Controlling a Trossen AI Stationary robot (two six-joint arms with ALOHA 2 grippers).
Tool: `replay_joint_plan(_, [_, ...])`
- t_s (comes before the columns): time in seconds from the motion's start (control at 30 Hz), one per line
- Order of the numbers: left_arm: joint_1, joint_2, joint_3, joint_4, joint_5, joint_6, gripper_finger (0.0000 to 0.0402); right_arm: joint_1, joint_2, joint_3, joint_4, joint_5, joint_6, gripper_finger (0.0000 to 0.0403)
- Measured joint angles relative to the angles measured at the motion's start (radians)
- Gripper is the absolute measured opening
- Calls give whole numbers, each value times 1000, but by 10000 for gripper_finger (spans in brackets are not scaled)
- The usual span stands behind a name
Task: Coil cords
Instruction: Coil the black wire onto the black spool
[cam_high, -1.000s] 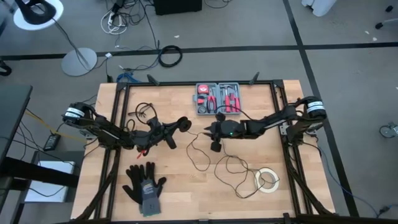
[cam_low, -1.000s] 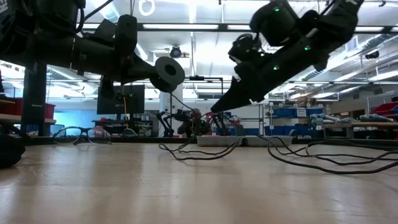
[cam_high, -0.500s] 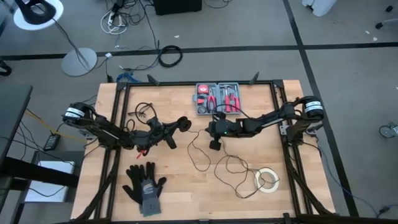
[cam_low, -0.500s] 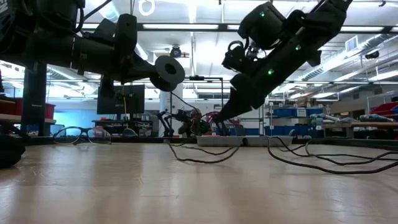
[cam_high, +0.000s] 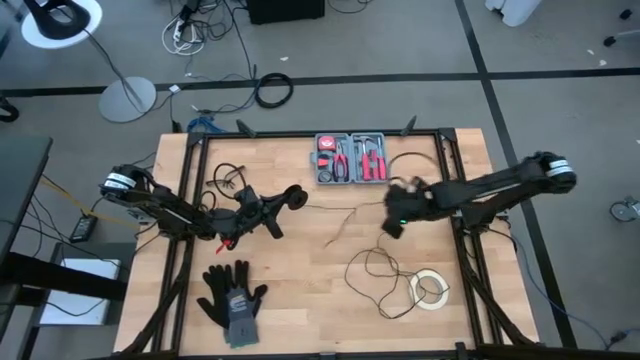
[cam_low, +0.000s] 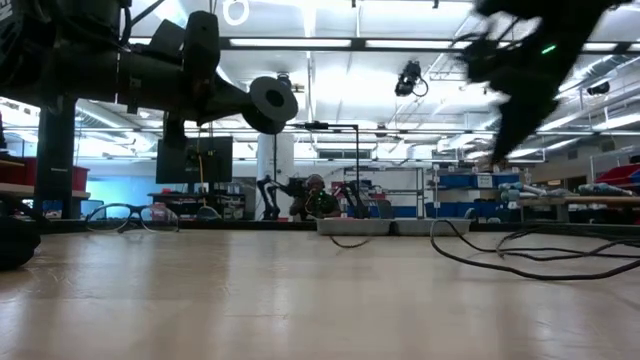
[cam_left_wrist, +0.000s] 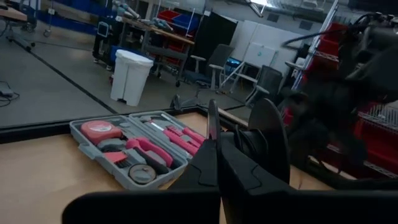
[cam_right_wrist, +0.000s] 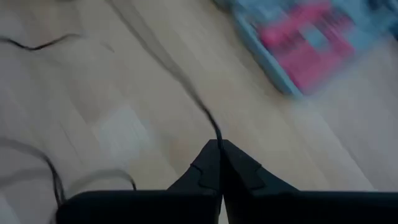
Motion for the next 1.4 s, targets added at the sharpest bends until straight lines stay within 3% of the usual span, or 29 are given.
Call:
replay_joint_plan(0.27, [-4, 0, 0, -2, 0, 3, 0, 106, -316, 0, -545, 68, 474, 1])
replay_joint_plan(0.4, [-5, 0, 0, -8, 0, 2, 0, 129, -431, 0, -698, 146, 652, 1])
replay_joint_plan(0.5, [-5, 0, 0, -9, 0, 1, 0, 132, -504, -1, -689, 192, 690, 1])
replay_joint_plan(0.7, [-5, 0, 0, -10, 0, 0, 0, 132, -562, -1, -455, 151, 533, 26])
replay_joint_plan(0.93, [-5, 0, 0, -10, 8, -3, 0, 132, -495, -3, -137, 144, 316, 79])
replay_joint_plan(1.2, [-5, 0, 0, -6, 18, -4, 0, 117, -236, -126, 539, 131, -83, 108])
replay_joint_plan(1.4, [-5, 0, 0, -4, 19, -8, 0, 42, 67, -189, 986, -6, -236, 103])
